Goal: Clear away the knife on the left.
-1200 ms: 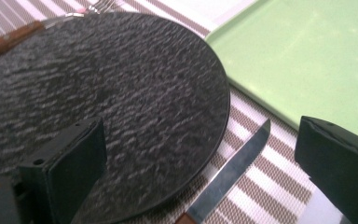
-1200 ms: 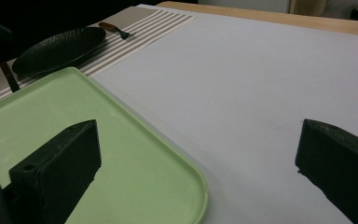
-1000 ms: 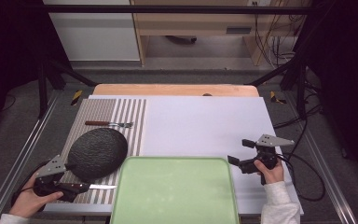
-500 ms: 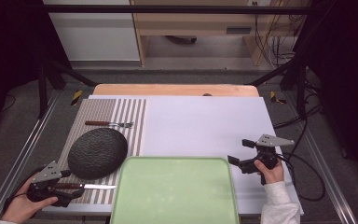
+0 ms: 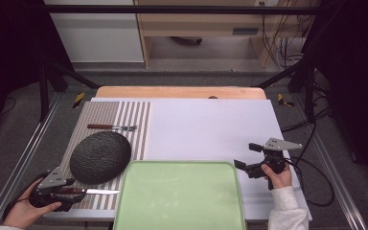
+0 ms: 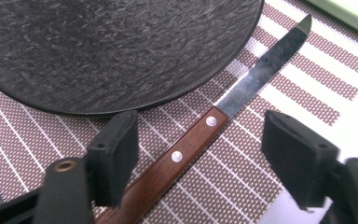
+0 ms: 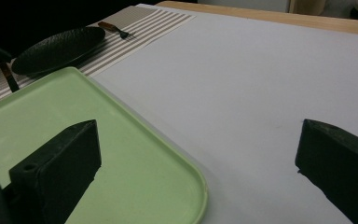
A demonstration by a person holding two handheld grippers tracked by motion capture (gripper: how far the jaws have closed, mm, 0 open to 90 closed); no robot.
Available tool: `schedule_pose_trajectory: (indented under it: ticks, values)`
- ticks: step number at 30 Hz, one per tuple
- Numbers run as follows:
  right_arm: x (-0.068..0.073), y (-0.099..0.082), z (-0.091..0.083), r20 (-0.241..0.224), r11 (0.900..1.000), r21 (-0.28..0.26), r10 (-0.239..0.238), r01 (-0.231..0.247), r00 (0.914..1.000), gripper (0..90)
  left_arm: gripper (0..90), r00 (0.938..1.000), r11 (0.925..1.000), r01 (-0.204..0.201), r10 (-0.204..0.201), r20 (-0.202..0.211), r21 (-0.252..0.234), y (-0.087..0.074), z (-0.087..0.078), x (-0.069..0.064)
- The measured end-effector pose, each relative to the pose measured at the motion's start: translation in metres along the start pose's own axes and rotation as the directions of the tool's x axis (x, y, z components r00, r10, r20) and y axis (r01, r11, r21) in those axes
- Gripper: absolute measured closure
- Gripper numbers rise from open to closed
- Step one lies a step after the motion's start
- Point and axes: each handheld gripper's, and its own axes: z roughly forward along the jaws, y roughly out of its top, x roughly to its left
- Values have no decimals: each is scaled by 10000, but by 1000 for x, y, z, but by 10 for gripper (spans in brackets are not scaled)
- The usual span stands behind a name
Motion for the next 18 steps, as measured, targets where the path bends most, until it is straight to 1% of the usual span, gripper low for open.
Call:
schedule_pose_trajectory:
  ticks: [2, 9, 14, 17, 18]
  values:
    - [0, 0, 0, -16, 10000, 7, -10, 10, 10000, 5, 355, 10000, 9999, -94, 94, 23, 118, 1, 1, 0]
    - [0, 0, 0, -4, 10000, 18, 7, -7, 10000, 6, 457, 9995, 9988, -299, 296, 73, 399, 0, 2, -1]
    - [0, 0, 0, -15, 10000, 15, 12, -12, 10000, 6, 508, 9992, 9978, -388, 390, -41, 543, 1, 2, -1]
    - [0, 0, 0, -19, 10000, 24, -1, 1, 10000, 6, 558, 9986, 9954, -513, 521, -73, 812, 2, 2, -1]
    - [0, 0, 0, -25, 10000, 21, -1, 1, 10000, 6, 583, 9986, 9954, -513, 521, -73, 812, 2, 2, -1]
